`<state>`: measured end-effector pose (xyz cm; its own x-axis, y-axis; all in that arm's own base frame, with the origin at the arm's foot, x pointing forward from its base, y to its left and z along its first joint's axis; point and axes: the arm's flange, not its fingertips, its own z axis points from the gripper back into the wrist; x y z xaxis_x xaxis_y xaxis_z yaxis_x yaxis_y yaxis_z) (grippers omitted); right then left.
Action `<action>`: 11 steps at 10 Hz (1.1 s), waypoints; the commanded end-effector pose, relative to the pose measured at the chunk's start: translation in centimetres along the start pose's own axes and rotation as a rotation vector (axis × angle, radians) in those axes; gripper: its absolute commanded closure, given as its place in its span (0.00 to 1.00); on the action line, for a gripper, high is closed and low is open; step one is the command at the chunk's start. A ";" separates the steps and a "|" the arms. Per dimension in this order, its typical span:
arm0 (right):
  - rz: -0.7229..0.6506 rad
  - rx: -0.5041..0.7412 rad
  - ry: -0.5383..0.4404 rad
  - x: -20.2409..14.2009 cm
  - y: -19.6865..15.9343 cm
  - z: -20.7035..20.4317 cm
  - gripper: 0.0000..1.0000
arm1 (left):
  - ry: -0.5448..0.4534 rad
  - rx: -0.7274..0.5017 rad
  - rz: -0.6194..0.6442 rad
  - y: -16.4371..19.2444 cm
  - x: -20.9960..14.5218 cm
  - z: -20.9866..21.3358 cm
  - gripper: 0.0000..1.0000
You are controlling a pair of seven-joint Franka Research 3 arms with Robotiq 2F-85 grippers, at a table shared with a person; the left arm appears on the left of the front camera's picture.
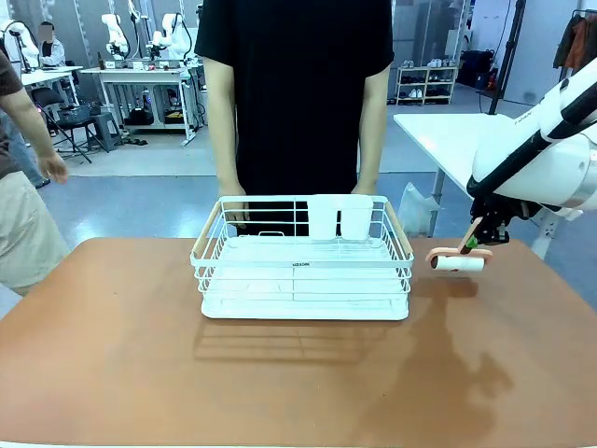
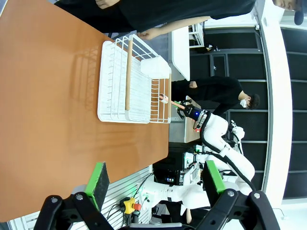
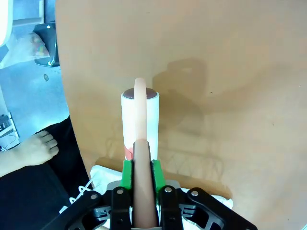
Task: Clean the table.
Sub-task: Place the Lint Roller down when the Dish drying rack is positioned in the middle of the table.
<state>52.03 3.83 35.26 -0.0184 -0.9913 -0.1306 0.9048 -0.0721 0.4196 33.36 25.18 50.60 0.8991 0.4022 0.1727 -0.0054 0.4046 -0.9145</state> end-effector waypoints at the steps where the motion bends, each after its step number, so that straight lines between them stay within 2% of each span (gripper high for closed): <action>1: 0.011 -0.013 -0.003 0.1 0.1 -0.5 0.79 | -0.001 -0.018 -0.009 -0.2 -0.2 0.3 0.00; 5: 0.018 -0.058 -0.011 0.1 -0.3 -0.5 0.79 | -0.001 -0.018 -0.009 -0.2 -0.2 0.3 0.00; 6: 0.049 -0.070 -0.027 -0.1 -0.8 -0.4 0.71 | -0.001 -0.018 -0.009 -0.2 -0.2 0.3 0.00; 7: 0.068 -0.086 -0.026 -0.2 -1.2 0.0 0.50 | -0.001 -0.018 -0.009 -0.2 -0.2 0.3 0.00; 8: 0.077 -0.097 -0.041 -0.4 -1.5 0.8 0.38 | -0.001 -0.018 -0.009 -0.2 -0.2 0.3 0.00; 9: 0.102 -0.105 -0.090 -0.7 -2.1 2.1 0.17 | -0.001 -0.018 -0.009 -0.2 -0.2 0.3 0.00; 10: 0.122 -0.162 -0.079 -1.0 -2.6 3.2 0.06 | -0.001 -0.018 -0.009 -0.2 -0.2 0.3 0.00; 11: 0.129 -0.193 -0.094 -1.1 -2.9 4.1 0.00 | -0.001 -0.018 -0.009 -0.2 -0.2 0.3 0.00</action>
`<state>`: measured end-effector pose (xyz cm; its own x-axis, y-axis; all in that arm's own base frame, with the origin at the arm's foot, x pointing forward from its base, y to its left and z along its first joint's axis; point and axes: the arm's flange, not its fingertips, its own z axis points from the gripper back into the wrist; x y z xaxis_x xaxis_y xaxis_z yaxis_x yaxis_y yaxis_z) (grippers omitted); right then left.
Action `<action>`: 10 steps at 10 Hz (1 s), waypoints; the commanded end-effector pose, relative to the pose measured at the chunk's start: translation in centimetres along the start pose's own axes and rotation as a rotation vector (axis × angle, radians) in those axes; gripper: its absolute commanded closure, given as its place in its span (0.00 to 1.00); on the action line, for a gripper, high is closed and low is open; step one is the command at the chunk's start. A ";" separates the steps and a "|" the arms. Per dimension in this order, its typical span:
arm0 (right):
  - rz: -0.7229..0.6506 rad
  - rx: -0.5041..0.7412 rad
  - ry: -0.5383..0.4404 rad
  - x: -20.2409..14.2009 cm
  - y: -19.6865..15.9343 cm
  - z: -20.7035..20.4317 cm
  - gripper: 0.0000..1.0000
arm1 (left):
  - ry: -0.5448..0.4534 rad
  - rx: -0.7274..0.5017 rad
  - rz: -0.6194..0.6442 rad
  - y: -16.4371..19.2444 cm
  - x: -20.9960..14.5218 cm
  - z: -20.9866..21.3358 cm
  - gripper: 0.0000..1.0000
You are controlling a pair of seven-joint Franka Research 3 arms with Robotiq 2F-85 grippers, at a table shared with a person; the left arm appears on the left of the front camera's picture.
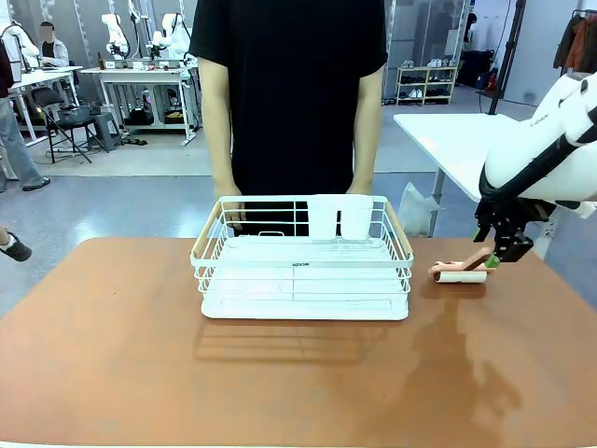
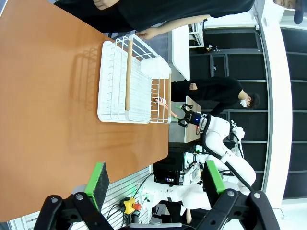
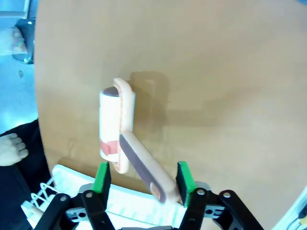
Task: Clean the table.
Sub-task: Place the Lint Roller down when the Dish drying rack is positioned in the middle of the table.
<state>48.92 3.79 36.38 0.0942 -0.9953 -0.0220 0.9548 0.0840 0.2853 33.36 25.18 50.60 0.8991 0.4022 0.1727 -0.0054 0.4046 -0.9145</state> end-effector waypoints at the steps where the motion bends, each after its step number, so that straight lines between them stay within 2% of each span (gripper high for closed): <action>1: -0.025 -0.085 -0.025 -1.2 -1.1 2.3 0.00 | -0.001 -0.018 -0.009 -0.2 -0.2 0.3 0.00; 3: -0.037 -0.134 -0.013 -1.4 -1.4 3.3 0.00 | -0.001 -0.018 -0.009 -0.2 -0.2 0.3 0.00; 5: -0.069 -0.099 -0.016 -0.7 -0.7 3.8 0.00 | -0.001 -0.018 -0.009 -0.2 -0.2 0.3 0.00; 6: -0.006 -0.120 -0.001 -0.7 -1.5 3.1 0.00 | -0.001 -0.018 -0.009 -0.2 -0.2 0.3 0.00; 10: -0.006 -0.120 -0.001 -0.7 -1.5 3.1 0.00 | -0.001 -0.018 -0.009 -0.2 -0.2 0.3 0.00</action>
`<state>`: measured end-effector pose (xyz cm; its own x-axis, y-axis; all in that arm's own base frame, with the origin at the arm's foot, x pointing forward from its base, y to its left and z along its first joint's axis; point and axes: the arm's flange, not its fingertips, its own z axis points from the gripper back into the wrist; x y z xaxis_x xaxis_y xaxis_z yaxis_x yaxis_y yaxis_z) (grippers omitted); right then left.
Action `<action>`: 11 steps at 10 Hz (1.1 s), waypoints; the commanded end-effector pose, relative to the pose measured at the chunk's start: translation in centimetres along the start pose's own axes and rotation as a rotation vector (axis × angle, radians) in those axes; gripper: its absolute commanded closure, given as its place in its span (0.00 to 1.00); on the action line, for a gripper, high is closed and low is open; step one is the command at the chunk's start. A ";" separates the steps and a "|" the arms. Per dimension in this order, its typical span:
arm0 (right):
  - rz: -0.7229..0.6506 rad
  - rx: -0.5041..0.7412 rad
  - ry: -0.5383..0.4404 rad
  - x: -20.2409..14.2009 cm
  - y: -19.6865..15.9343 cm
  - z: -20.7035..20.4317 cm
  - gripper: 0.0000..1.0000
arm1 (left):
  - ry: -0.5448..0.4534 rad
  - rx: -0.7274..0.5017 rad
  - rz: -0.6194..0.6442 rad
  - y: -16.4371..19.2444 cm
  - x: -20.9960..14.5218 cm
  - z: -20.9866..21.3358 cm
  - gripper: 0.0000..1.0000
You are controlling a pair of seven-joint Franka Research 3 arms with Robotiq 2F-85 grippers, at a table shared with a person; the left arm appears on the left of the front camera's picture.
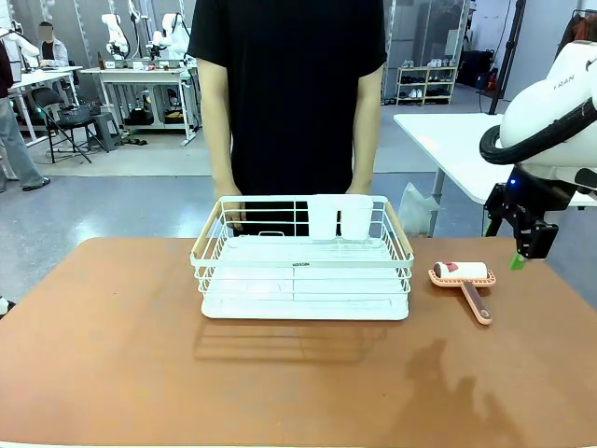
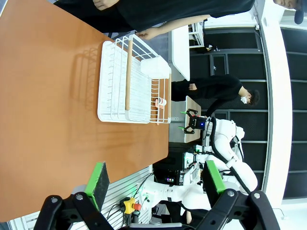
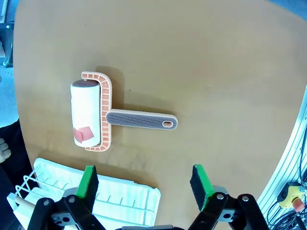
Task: Clean the table.
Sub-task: Place the Lint Roller down when the Dish drying rack is positioned in the middle of the table.
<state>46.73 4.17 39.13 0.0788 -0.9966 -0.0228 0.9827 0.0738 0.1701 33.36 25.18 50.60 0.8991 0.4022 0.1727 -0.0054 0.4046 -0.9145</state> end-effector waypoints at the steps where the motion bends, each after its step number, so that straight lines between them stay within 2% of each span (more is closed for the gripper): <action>1: 0.009 -0.002 0.001 -0.1 -0.2 -0.1 0.00 | -0.001 -0.018 -0.009 -0.2 -0.2 0.3 0.00; 11: 0.009 -0.002 0.001 -0.1 -0.2 -0.1 0.00 | -0.001 -0.018 -0.009 -0.2 -0.2 0.3 0.00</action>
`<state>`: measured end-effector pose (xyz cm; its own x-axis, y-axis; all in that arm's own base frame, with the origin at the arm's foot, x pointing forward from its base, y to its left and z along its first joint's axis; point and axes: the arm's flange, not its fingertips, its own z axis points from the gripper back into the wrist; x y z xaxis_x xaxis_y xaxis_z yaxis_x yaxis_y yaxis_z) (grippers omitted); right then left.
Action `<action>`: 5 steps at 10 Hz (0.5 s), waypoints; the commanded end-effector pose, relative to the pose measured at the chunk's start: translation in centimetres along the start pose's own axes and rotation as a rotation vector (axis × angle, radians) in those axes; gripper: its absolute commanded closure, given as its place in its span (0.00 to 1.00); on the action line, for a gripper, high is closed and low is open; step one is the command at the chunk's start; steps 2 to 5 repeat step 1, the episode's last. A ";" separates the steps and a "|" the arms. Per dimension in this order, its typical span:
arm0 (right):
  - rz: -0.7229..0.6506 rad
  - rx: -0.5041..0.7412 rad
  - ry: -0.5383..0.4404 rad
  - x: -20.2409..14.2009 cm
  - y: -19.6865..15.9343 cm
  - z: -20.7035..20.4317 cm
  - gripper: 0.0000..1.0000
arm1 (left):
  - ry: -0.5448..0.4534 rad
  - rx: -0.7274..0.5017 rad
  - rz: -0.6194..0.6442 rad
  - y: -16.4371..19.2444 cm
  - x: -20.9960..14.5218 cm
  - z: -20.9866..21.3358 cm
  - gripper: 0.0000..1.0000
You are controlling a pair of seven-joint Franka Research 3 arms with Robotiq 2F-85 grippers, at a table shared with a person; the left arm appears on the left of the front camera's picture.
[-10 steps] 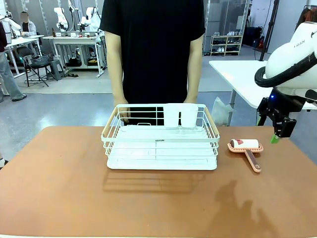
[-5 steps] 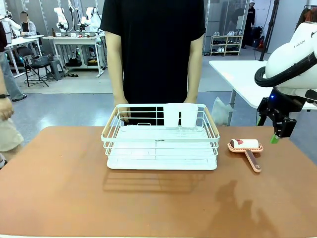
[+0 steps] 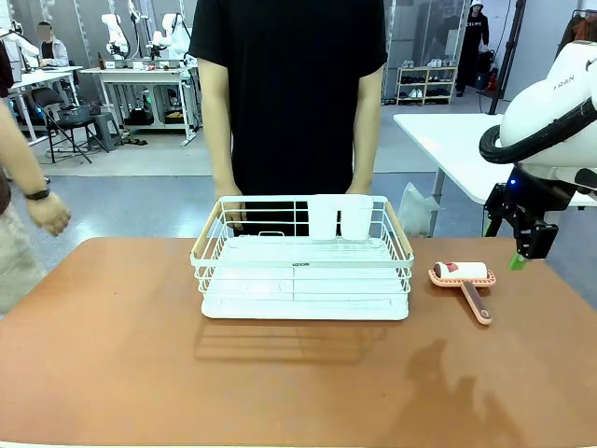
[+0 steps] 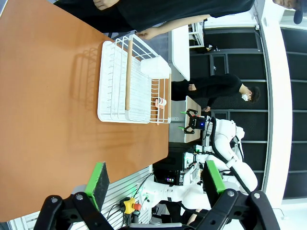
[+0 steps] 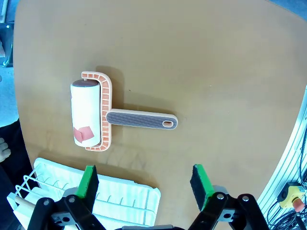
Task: Clean the table.
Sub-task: Place the Lint Roller down when the Dish drying rack is positioned in the middle of the table.
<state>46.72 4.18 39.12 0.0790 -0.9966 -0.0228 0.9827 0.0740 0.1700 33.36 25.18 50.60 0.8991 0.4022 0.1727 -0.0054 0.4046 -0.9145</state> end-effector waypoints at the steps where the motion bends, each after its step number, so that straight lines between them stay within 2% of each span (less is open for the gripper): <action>1: 0.009 -0.002 0.001 -0.1 -0.2 -0.1 0.00 | -0.001 -0.018 -0.009 -0.2 -0.2 0.3 0.00; 5: 0.009 -0.002 0.001 -0.1 -0.2 -0.1 0.00 | -0.001 -0.018 -0.009 -0.2 -0.2 0.3 0.00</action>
